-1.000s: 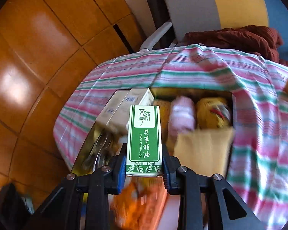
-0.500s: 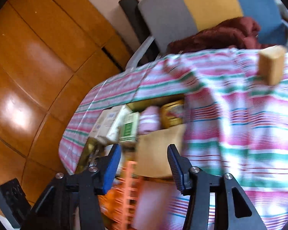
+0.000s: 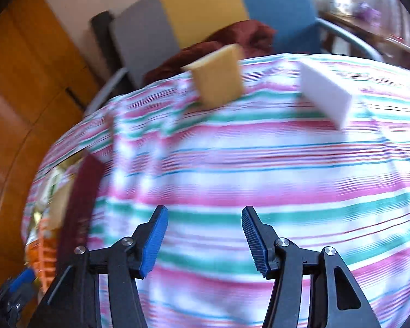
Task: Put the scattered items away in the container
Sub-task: 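Open both tools to release the green box and cracker pack, then move the right tool to the white block and grasp it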
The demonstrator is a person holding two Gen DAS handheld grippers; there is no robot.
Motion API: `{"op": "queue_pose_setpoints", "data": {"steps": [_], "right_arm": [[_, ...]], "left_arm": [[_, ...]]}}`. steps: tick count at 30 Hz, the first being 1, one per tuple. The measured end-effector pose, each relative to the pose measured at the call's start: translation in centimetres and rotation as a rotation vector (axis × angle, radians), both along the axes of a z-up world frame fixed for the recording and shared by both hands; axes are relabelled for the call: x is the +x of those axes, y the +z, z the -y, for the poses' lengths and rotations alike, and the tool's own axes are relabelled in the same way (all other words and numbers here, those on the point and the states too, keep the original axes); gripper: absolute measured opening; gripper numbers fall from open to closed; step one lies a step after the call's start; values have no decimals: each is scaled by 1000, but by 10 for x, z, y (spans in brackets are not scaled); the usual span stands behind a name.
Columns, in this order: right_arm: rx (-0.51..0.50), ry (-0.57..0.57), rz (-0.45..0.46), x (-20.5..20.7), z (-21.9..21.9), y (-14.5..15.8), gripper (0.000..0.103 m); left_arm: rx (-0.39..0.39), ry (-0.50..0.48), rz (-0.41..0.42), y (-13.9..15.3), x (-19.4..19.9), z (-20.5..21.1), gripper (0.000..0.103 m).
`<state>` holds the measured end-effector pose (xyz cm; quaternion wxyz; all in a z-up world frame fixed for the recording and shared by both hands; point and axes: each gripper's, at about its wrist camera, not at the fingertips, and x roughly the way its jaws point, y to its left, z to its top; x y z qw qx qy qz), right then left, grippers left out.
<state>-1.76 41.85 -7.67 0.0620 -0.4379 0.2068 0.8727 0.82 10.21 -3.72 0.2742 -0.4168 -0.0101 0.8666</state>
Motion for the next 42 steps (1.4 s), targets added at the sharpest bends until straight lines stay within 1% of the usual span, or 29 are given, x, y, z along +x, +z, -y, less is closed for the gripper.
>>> {"op": "queue_pose_setpoints", "data": {"steps": [4, 6, 9, 12, 22, 30, 33, 36, 38, 42], "right_arm": [[4, -41, -17, 6, -24, 7, 58], [10, -44, -28, 7, -26, 9, 60], [23, -49, -29, 8, -32, 9, 63], [26, -61, -28, 7, -33, 10, 63], [28, -47, -20, 7, -31, 6, 63], [63, -57, 12, 2, -42, 0, 64], [88, -69, 32, -2, -50, -1, 64], [142, -94, 43, -9, -63, 3, 64], [190, -130, 39, -16, -77, 8, 64], [209, -199, 19, -32, -106, 19, 64]], "left_arm": [[-25, 12, 21, 0, -6, -10, 35], [-30, 21, 32, 0, -9, -12, 35], [-64, 36, 36, -1, -12, -15, 35], [-87, 49, 37, 1, -13, -16, 35], [-136, 100, 44, 0, -18, -11, 35], [-178, 121, 37, 0, -20, -11, 35], [-203, 129, 29, 0, -21, -11, 35], [-226, 130, 22, 0, -23, -13, 35], [-228, 131, 20, 0, -24, -13, 35], [-204, 114, 21, 3, -24, -14, 35]]}}
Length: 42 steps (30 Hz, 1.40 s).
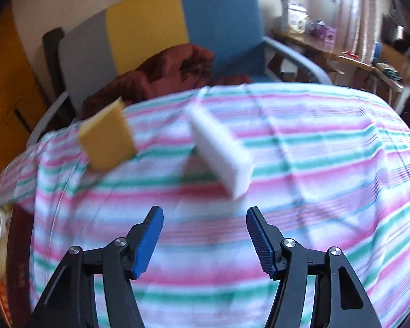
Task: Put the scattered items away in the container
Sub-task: 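Move the right tool to the white block and grasp it, then set the white block down and grasp the yellow sponge with the right tool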
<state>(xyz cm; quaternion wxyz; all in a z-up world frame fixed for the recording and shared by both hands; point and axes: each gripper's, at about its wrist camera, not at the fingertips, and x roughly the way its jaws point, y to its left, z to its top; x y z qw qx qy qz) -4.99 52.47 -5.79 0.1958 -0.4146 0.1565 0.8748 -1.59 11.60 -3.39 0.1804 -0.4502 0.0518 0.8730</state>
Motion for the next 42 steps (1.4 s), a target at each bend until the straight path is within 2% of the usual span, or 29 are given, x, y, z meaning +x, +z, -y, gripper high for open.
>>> {"op": "queue_pose_setpoints", "data": {"steps": [6, 10, 14, 19, 26, 30, 31, 32, 33, 34, 37, 40, 42], "right_arm": [[3, -26, 27, -31, -26, -4, 63], [9, 7, 78, -45, -24, -19, 38], [89, 56, 87, -40, -7, -20, 32], [114, 152, 83, -22, 28, -19, 29], [-9, 340, 33, 4, 102, -19, 28], [-130, 481, -3, 9, 148, -11, 29], [-146, 508, -13, 10, 158, -8, 36], [-150, 528, -36, 11, 165, -1, 47], [-147, 532, -59, 11, 166, 5, 51], [-139, 528, -97, 11, 169, 13, 60], [-60, 444, -165, -3, 158, 33, 80], [36, 332, -159, -38, 139, 43, 88], [82, 272, -140, -68, 130, 45, 89]], "left_arm": [[18, -36, 4, -2, 5, -5, 35], [21, -39, 19, -5, 4, -7, 35], [22, -37, 22, -7, 5, -6, 35], [18, -46, 30, -10, 8, -9, 35], [18, -76, 33, -12, 15, -17, 35], [19, -79, 29, -10, 17, -18, 35], [19, -77, 28, -10, 17, -18, 35], [21, -75, 28, -10, 17, -17, 35], [21, -73, 29, -10, 17, -17, 35], [20, -70, 30, -10, 17, -17, 35], [28, -68, 33, -10, 17, -16, 35], [36, -76, 28, -10, 18, -16, 35], [41, -83, 26, -10, 20, -17, 35]]}}
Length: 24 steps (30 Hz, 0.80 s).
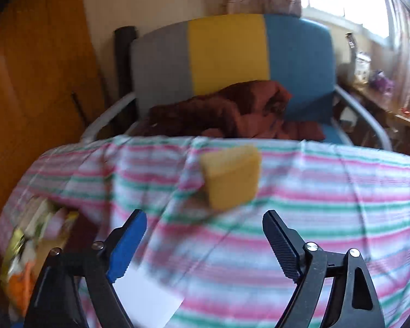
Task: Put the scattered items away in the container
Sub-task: 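Set the white block down and grasp the yellow sponge with the right tool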
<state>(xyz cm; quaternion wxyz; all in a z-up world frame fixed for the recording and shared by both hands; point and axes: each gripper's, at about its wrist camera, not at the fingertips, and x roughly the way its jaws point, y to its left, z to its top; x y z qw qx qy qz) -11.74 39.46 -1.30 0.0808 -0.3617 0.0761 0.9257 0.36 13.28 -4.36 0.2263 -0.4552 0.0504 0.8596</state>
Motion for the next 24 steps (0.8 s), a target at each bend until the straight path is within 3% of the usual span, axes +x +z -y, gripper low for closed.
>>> {"op": "queue_pose_setpoints", "data": {"steps": [6, 11, 16, 21, 24], "right_arm": [[38, -114, 50, -69, -17, -7, 89], [27, -139, 120, -82, -29, -27, 89], [-75, -65, 105, -36, -28, -43, 86], [-65, -51, 173, 39, -15, -62, 86], [-149, -75, 104, 80, -24, -61, 86]], "left_arm": [[6, -7, 6, -1, 1, 4, 35], [30, -5, 2, 1, 0, 11, 35], [41, -1, 16, -1, -3, 11, 35], [39, -35, 20, -2, 1, 0, 35], [35, -49, 14, -1, 5, -5, 35]]}}
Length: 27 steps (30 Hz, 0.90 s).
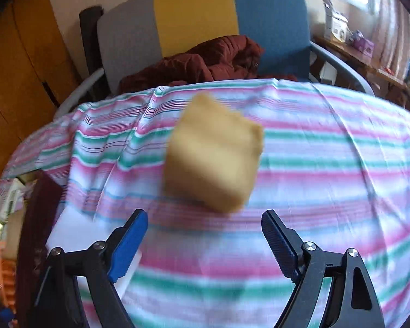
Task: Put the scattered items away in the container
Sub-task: 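Set the white block down and grasp the yellow sponge with the right tool, then grasp the white block with the left tool while the right tool holds the sponge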
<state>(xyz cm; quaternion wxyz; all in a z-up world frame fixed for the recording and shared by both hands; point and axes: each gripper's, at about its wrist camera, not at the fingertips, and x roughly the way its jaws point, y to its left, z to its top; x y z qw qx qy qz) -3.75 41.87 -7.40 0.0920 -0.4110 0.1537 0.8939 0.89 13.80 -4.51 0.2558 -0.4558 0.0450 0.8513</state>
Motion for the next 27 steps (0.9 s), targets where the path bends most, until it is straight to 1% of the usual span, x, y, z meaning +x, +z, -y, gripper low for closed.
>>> {"op": "queue_pose_setpoints", "data": {"steps": [1, 2, 3, 4, 5, 6, 8, 9, 10, 12, 13, 15, 16, 18, 20, 21, 22, 26, 27], "right_arm": [[-11, -11, -33, 9, -3, 3, 87], [-8, -16, -64, 15, -5, 7, 90], [13, -22, -87, 17, -6, 12, 93], [59, -41, -103, 16, -8, 18, 97], [83, -54, -110, 13, -9, 21, 100], [93, -62, -120, 8, -11, 24, 101], [66, -44, -131, -10, -13, 28, 101], [56, -23, -123, -22, -12, 28, 102], [69, -18, -105, -32, -12, 27, 102], [104, -36, -71, -54, -9, 24, 102], [95, -25, -64, -66, -7, 21, 102], [97, -22, -49, -80, -5, 15, 102], [115, -26, -30, -87, -3, 11, 102], [124, -20, -12, -94, -2, 3, 101], [126, -13, 22, -98, -2, -6, 91], [138, -15, 35, -98, -1, -10, 89], [142, -13, 31, -96, -2, -12, 83], [166, 19, 12, -85, -1, -11, 75], [169, 28, 9, -82, 1, -10, 74]], "left_arm": [[-2, -1, 0, 0, 0, -1, 35], [-3, 1, 2, 0, 0, -1, 35], [-4, 4, 5, 0, 0, -2, 35], [-6, 7, 10, -1, -1, -3, 35], [-8, 8, 14, -2, -1, -4, 35], [-8, 8, 15, -2, -1, -4, 35], [-12, 5, 10, -1, 1, -6, 35], [-16, 4, 4, 0, 2, -6, 35], [-18, 3, -2, 1, 3, -6, 35], [-21, 5, -9, 3, 6, -7, 35], [-23, 5, -11, 3, 6, -7, 35], [-25, 4, -12, 4, 7, -6, 35], [-29, 4, -13, 4, 7, -6, 35], [-35, 5, -15, 4, 7, -5, 35], [-36, 10, -13, 3, 5, -5, 35], [-36, 13, -10, 2, 4, -4, 35], [-37, 14, -6, 2, 3, -4, 35], [-40, 5, 2, 0, 3, -7, 35], [-41, 1, 3, -1, 3, -9, 35]]}}
